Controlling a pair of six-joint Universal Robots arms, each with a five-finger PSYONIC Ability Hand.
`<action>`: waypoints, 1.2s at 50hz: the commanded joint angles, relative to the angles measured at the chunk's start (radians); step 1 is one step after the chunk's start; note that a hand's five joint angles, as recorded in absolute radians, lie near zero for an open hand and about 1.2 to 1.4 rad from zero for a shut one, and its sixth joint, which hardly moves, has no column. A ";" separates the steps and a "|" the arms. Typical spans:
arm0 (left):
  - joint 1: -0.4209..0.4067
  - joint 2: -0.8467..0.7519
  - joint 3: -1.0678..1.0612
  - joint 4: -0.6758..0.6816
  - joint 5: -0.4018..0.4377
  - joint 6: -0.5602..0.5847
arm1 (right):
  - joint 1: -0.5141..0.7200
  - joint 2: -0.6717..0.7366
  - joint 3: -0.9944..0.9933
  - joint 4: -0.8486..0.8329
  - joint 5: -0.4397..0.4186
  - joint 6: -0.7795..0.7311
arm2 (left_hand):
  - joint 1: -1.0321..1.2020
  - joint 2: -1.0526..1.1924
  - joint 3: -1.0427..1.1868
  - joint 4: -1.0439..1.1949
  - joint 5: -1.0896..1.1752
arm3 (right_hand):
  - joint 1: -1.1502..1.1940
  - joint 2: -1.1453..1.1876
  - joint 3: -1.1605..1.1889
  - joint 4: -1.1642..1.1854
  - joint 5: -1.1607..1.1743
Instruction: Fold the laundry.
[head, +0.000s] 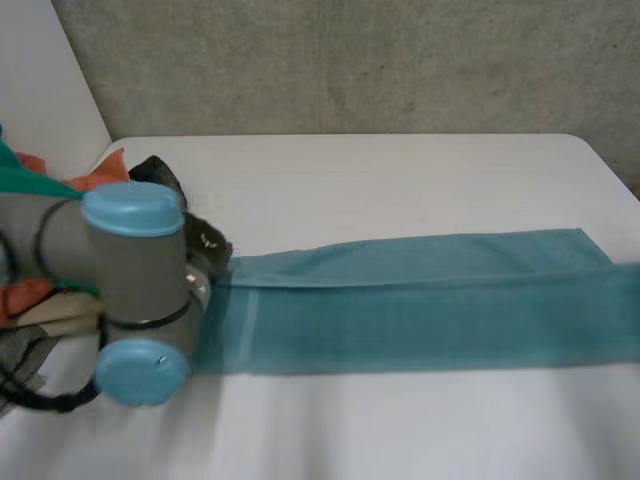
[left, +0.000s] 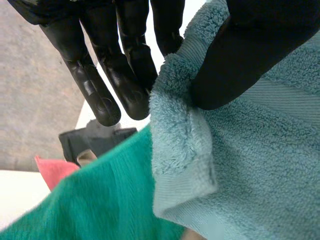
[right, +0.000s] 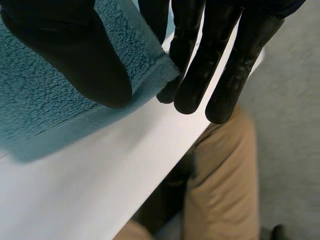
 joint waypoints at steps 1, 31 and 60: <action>0.015 -0.196 0.195 0.029 -0.032 0.051 | 0.105 0.158 -0.148 -0.192 0.051 0.012 | 0.261 0.200 0.203 0.193 0.235 | 0.418 0.219 0.215 0.204 0.229; 0.025 -0.296 0.320 0.391 -0.071 0.123 | 0.200 0.354 -0.411 -0.452 0.155 0.253 | -0.960 -1.022 -1.018 -1.028 -0.987 | -0.804 -1.002 -1.007 -1.017 -0.993; 0.005 0.096 -0.168 0.288 0.001 -0.246 | -0.108 0.103 0.112 -0.240 -0.285 0.301 | -0.960 -1.021 -1.018 -1.028 -0.986 | -0.400 -0.599 -0.603 -0.614 -0.590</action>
